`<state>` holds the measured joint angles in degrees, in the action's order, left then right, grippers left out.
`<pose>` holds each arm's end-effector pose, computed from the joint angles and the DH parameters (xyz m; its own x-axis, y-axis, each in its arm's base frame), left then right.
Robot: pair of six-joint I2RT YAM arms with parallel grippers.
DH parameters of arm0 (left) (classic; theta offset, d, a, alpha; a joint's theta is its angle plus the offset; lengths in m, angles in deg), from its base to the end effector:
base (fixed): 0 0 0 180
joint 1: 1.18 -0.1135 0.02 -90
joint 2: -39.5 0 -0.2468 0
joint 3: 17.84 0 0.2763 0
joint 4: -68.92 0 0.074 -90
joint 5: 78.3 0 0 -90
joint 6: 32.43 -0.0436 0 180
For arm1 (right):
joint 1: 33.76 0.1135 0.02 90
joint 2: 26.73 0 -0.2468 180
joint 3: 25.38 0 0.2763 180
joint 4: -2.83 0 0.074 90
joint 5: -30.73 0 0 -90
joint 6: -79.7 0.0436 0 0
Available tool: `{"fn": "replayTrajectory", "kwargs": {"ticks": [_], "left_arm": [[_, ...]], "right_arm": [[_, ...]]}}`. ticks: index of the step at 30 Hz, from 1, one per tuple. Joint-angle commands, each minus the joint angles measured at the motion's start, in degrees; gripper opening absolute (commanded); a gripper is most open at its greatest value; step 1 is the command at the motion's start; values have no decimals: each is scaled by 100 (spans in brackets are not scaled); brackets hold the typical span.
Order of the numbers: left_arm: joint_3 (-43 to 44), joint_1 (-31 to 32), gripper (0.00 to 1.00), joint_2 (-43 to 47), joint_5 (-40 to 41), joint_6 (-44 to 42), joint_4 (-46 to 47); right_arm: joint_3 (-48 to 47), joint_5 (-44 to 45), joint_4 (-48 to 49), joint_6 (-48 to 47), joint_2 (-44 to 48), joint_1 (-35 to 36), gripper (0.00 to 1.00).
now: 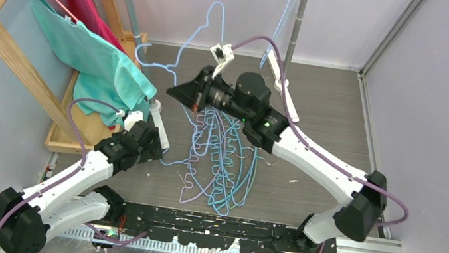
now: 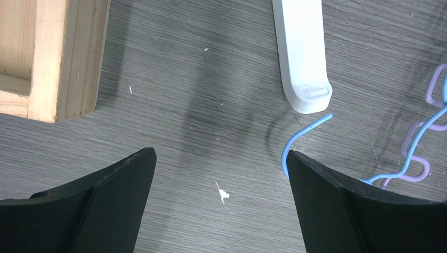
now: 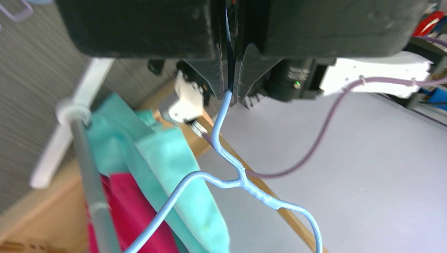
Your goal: Organize the hangers
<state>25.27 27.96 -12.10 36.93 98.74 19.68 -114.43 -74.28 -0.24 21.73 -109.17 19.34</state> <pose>0.1842 -0.0814 0.1702 -0.7151 -0.2831 -0.6392 -0.3042 0.9492 -0.0802 0.2179 0.3090 0.3971 -0.4605 0.2398 -0.8546 -0.8061 0.2902 0.5158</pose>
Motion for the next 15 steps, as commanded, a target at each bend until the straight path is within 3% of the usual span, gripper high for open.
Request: {"fn": "replayTrajectory", "kwargs": {"ticks": [1,9,15], "left_arm": [[162,12,98,183,126,15,-53],[197,12,98,287,105,-10,-86],[198,12,98,337,98,-19,-122]], "right_arm": [[-1002,-696,1126,557,-570,-200,1],[-1916,-1184,2941,2134,-1586,-896,1],[-2855,-1145,3176,2676,-2310,-1253,1]]}}
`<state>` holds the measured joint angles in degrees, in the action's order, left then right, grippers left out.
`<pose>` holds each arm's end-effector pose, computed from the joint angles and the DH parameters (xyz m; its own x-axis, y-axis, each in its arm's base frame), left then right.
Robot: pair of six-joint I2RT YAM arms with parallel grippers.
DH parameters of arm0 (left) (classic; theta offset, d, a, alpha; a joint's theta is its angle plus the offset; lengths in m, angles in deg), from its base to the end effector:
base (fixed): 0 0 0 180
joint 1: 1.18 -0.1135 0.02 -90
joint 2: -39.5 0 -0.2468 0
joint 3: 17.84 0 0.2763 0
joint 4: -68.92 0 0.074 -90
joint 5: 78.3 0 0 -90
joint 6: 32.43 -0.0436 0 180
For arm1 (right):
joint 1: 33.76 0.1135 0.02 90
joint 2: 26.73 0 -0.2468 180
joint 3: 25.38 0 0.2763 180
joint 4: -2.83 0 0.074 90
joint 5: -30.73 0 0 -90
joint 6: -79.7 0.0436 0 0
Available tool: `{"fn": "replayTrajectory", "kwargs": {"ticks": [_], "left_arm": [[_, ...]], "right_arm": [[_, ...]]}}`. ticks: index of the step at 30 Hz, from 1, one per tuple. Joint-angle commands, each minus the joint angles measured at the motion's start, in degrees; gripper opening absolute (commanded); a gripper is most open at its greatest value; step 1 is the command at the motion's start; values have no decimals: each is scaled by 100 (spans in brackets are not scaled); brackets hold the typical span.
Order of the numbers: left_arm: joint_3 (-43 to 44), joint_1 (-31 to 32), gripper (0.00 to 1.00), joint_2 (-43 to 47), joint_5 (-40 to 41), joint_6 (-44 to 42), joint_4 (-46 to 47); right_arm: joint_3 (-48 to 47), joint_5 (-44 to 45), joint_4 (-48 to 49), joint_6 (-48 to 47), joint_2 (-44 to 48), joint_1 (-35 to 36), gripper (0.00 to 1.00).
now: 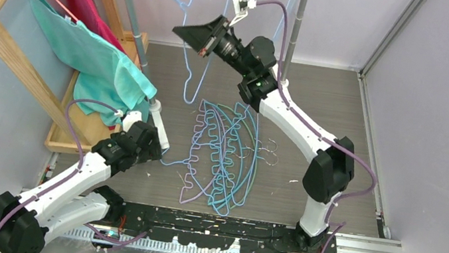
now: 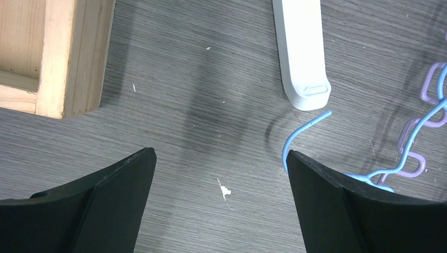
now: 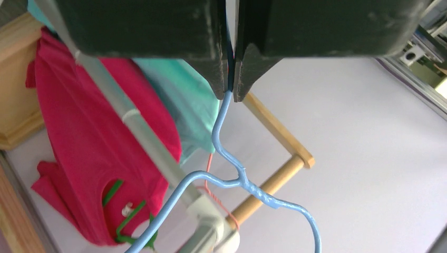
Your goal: Organize the hangers
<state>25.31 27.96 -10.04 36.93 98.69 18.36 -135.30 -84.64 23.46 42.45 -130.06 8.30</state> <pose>0.1805 -0.0794 0.1754 -0.7077 -0.2866 -0.6458 -0.3026 0.9489 -0.0895 0.3232 0.3168 0.4372 -0.5014 0.5163 -0.6943 -0.8079 0.0076 0.5892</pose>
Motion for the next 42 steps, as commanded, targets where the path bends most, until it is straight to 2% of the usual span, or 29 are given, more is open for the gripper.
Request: {"fn": "replayTrajectory", "kwargs": {"ticks": [1,9,18,23,27,32,35,39,42], "left_arm": [[193,12,98,149,103,-16,2],[172,13,98,182,48,-36,25],[154,12,98,206,22,-47,46],[157,12,98,200,17,-52,38],[156,12,98,201,20,-35,28],[168,10,98,175,27,-26,12],[203,13,98,172,43,-4,-20],[207,12,98,183,30,10,-59],[205,12,98,158,49,10,-42]], "right_arm": [[-906,-58,785,645,-335,-181,1],[-1825,321,398,850,-1014,-409,1],[-1407,756,-108,997,-985,-571,3],[-1031,893,-421,1011,-712,-635,15],[-491,987,-285,1057,-365,-703,27],[-78,895,-477,613,178,-694,45],[622,1167,-821,50,818,-635,57],[1514,1721,-1578,-1151,1939,-508,69],[2110,2524,-2290,-2243,2730,-275,77]]}}
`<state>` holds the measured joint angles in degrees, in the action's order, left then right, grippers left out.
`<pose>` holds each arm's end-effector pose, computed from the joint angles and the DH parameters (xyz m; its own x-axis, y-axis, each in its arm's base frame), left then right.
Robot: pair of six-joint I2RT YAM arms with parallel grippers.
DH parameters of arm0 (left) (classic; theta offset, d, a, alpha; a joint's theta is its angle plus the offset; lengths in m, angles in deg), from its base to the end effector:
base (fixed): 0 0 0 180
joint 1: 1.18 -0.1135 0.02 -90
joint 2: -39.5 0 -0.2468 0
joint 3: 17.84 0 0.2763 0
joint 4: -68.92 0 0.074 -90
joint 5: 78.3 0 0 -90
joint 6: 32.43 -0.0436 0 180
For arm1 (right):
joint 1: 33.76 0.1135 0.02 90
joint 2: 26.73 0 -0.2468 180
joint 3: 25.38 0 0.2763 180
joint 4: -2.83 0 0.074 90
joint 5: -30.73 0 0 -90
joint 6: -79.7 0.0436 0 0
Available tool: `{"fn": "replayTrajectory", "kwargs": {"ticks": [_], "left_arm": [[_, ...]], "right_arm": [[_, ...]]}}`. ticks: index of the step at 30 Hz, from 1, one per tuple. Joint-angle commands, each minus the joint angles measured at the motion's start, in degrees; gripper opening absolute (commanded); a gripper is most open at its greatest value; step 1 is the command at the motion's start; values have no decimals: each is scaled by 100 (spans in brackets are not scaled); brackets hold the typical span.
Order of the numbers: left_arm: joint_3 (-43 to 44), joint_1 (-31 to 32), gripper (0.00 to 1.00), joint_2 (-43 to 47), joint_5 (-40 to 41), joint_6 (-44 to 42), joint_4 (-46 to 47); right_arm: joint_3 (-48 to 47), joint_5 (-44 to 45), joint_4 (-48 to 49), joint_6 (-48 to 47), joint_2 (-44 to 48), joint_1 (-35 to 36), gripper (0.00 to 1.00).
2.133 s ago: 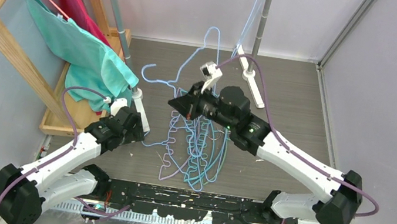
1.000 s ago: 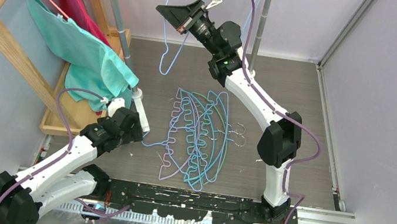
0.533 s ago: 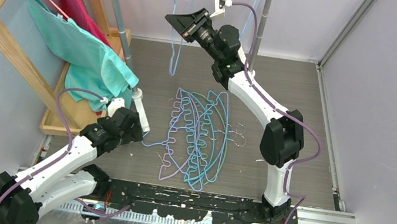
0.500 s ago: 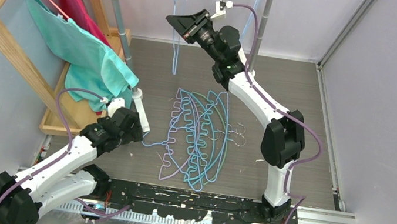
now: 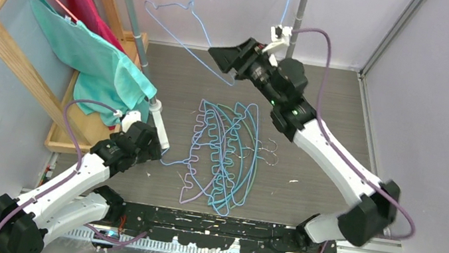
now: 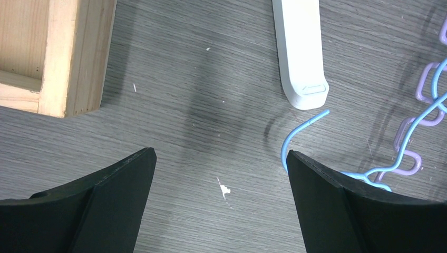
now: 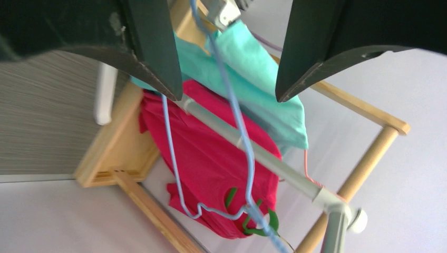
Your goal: Organize the hangers
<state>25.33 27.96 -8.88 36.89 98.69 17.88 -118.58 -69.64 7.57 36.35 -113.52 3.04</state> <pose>0.1787 -0.0784 0.1786 -0.7011 -0.2905 -0.6513 -0.3012 0.9484 -0.0988 0.3119 0.2432 0.4134 -0.4250 0.5753 -0.6988 -0.6142 0.3838 0.6896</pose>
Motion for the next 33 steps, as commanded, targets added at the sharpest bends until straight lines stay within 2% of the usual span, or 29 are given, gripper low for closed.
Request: {"fn": "replayTrajectory", "kwargs": {"ticks": [1,5,9,14,16,21,33], "left_arm": [[210,12,98,16,64,5,9],[265,12,98,-142,114,-15,6],[333,12,98,-281,173,-27,-5],[375,12,98,-325,208,-43,26],[395,13,98,-339,174,-50,64],[481,12,98,-463,162,-102,70],[422,12,98,-455,120,-105,62]], "right_arm": [[615,1401,-928,-2023,1297,365,79],[1117,2761,-1746,-3070,2011,592,83],[1390,3346,-2618,-3807,2245,928,83],[2139,4236,-3253,-3843,2377,2276,80],[2569,4186,-3375,-3593,2354,2629,77],[3151,3304,-3187,-3472,1844,3114,65],[3004,2006,-2357,-3566,144,3537,57]]}}
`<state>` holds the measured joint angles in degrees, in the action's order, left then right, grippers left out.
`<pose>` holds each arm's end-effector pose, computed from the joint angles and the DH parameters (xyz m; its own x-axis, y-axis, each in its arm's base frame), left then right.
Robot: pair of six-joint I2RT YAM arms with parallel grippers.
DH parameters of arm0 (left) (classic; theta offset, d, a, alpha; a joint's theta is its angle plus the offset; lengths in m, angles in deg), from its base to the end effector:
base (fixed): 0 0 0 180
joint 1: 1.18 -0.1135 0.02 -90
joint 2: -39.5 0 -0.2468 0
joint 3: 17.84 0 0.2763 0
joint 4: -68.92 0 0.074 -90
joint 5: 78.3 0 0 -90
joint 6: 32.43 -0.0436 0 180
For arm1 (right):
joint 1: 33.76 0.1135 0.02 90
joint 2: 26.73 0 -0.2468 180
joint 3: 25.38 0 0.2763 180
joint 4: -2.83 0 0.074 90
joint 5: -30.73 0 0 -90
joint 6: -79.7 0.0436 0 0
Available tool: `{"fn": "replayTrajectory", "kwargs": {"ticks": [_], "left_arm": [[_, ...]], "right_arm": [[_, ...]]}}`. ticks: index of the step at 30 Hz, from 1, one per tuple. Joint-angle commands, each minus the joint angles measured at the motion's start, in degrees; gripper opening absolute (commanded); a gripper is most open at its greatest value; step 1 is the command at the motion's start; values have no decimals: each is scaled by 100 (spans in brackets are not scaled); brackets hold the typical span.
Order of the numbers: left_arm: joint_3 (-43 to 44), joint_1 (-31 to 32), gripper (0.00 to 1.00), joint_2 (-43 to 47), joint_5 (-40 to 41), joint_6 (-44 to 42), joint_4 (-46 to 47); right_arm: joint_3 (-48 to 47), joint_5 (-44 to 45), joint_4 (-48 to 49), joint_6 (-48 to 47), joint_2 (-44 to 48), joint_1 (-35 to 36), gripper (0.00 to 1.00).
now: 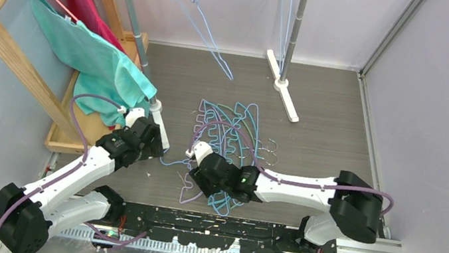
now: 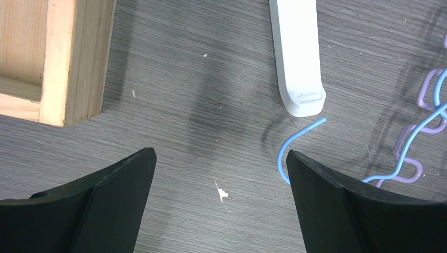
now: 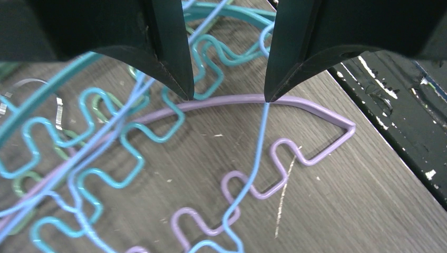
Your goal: Organize the hangers
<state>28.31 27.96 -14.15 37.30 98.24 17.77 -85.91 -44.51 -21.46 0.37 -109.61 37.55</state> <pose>0.1896 -0.0842 0.1794 -0.7240 -0.2693 -0.6351 -0.3020 0.9515 -0.0592 0.1146 0.3040 0.1689 -0.3882 -0.5888 -0.7090 -0.8019 0.5949 -0.0549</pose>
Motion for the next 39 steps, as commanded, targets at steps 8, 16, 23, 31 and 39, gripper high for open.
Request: {"fn": "replayTrajectory", "kwargs": {"ticks": [8,16,23,31,39], "left_arm": [[45,12,98,129,35,-50,91],[-28,12,98,228,16,-15,66],[-38,12,98,269,49,9,64],[-38,12,98,245,58,9,89],[-43,12,98,195,43,-18,150]], "right_arm": [[-9,-509,931,137,-811,102,57],[156,-480,1034,299,-1147,98,38],[155,180,679,504,-341,101,4],[-298,447,-101,435,1403,42,1],[-812,66,-583,599,2210,-506,1]]}}
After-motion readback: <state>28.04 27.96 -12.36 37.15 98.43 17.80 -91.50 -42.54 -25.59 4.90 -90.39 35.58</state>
